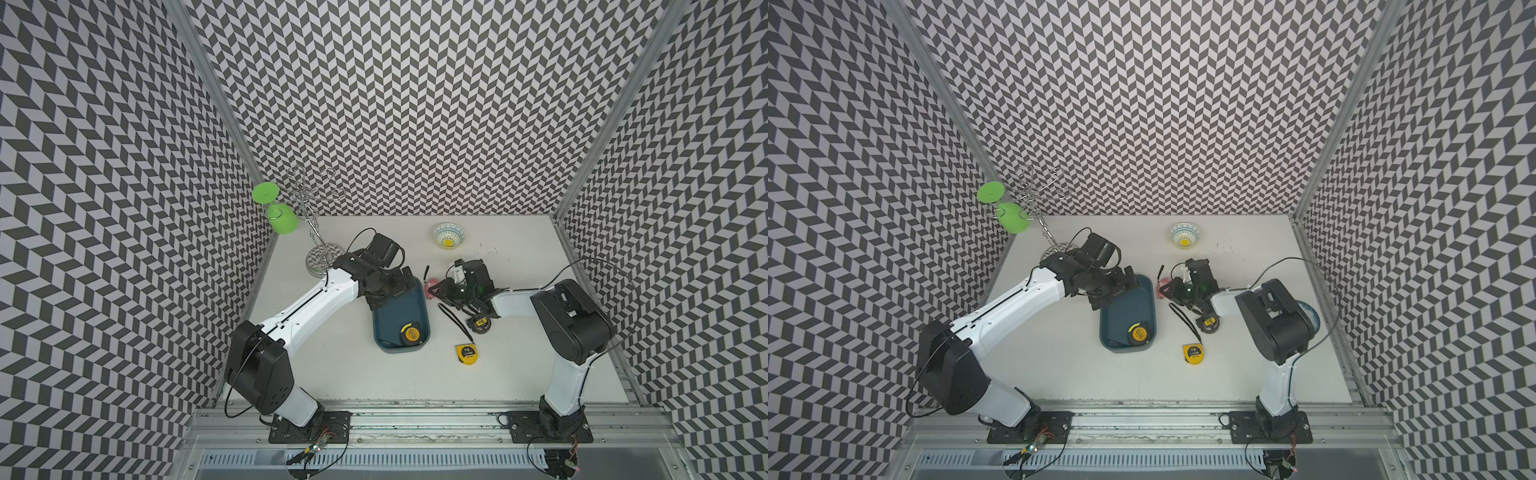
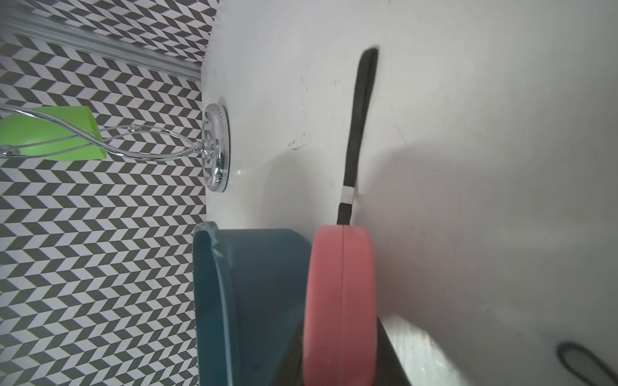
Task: Take the tape measure out of the storage box
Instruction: Place the tape measure at the center of the board.
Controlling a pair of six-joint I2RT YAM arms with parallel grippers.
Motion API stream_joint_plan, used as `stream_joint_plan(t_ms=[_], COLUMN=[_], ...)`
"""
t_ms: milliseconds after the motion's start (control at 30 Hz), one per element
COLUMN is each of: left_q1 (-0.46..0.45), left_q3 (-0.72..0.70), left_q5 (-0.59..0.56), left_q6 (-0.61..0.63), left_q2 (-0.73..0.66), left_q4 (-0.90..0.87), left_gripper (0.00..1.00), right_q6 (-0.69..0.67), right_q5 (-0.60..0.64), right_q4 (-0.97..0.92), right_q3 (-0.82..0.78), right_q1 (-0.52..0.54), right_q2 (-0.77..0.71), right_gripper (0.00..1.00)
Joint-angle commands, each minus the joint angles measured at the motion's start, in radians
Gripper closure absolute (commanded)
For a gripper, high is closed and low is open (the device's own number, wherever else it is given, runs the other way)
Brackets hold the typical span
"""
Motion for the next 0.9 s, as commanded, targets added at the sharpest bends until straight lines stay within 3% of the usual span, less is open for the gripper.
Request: stream_joint_plan(t_ms=[0, 367, 867], left_q1=[0.003, 0.002, -0.074], left_q3=[-0.018, -0.036, -0.053], left_q5=[-0.009, -0.009, -0.020], left_q6=[0.017, 0.023, 0.069], left_q2=[-0.035, -0.030, 0.042], left_q4=[0.019, 0.023, -0.005], left_gripper=[0.00, 0.00, 0.00], right_q6=[-0.020, -0.049, -0.091], right_q5=[0.015, 0.073, 0.149], right_q4=[0.001, -0.091, -0.236], right_q3=[0.016, 0.000, -0.009], right_q1=[-0.007, -0.007, -0.006], right_q2=[0.002, -0.069, -0.256], right_gripper=[0.79, 0.38, 0.28])
